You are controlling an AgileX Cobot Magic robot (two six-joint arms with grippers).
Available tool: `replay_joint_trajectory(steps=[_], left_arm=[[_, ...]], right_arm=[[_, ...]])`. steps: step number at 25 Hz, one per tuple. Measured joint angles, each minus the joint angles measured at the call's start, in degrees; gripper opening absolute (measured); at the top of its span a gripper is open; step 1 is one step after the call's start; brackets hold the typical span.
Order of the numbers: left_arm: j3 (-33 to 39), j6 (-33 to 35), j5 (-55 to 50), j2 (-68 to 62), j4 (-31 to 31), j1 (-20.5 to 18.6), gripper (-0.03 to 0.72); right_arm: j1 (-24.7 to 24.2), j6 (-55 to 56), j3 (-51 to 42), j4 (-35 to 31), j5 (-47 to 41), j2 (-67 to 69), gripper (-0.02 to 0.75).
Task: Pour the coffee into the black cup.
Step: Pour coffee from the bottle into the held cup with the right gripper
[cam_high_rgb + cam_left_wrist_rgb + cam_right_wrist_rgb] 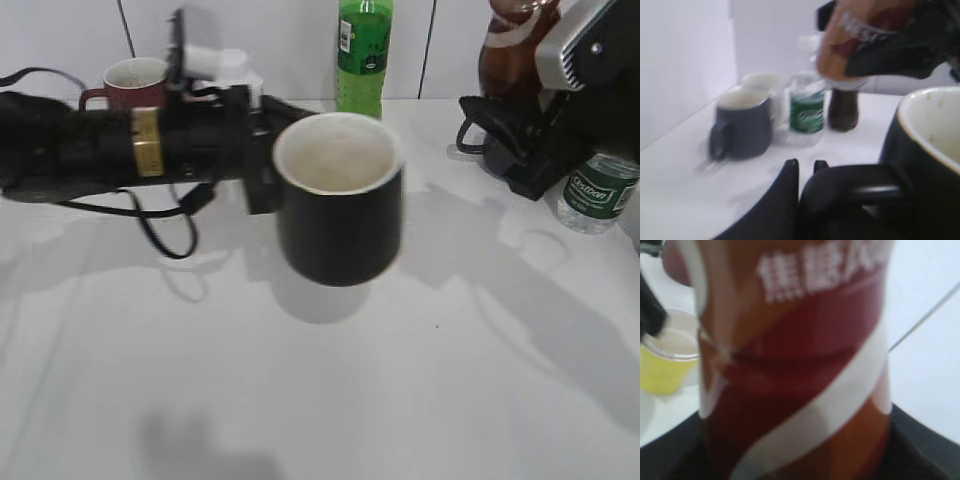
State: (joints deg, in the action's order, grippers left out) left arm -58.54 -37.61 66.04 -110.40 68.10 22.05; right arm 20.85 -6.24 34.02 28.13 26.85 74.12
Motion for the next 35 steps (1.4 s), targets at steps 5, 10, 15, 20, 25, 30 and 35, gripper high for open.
replay_joint_trajectory(steps=[5, 10, 15, 20, 25, 30, 35], left_arm=[[-3.1, -0.1, -3.6, 0.0, -2.3, 5.4, 0.054], [-4.0, -0.2, -6.6, 0.0, -2.6, 7.9, 0.054], [-4.1, -0.2, -7.4, 0.0, -2.7, 8.0, 0.054], [-4.1, -0.2, -7.3, 0.0, -2.7, 8.0, 0.054], [-4.1, -0.2, -6.2, 0.0, -2.7, 8.1, 0.054], [-4.1, -0.2, -4.9, 0.0, -2.5, 8.1, 0.054], [-4.1, -0.2, -4.3, 0.0, -2.0, 8.1, 0.054]], right_arm=[[0.0, -1.5, 1.5, 6.0, -2.0, -0.7, 0.536], [0.0, -11.2, 2.0, 7.5, -3.5, -0.9, 0.536], [0.0, -22.1, 2.8, 7.5, -3.6, -1.1, 0.536], [0.0, -28.4, 2.9, 7.5, -3.6, -1.1, 0.536], [0.0, -35.2, 2.9, 7.5, -3.6, -1.1, 0.536], [0.0, -40.7, 2.9, 7.6, -3.6, -1.1, 0.536], [0.0, -45.2, 2.9, 7.6, -3.6, -1.1, 0.536]])
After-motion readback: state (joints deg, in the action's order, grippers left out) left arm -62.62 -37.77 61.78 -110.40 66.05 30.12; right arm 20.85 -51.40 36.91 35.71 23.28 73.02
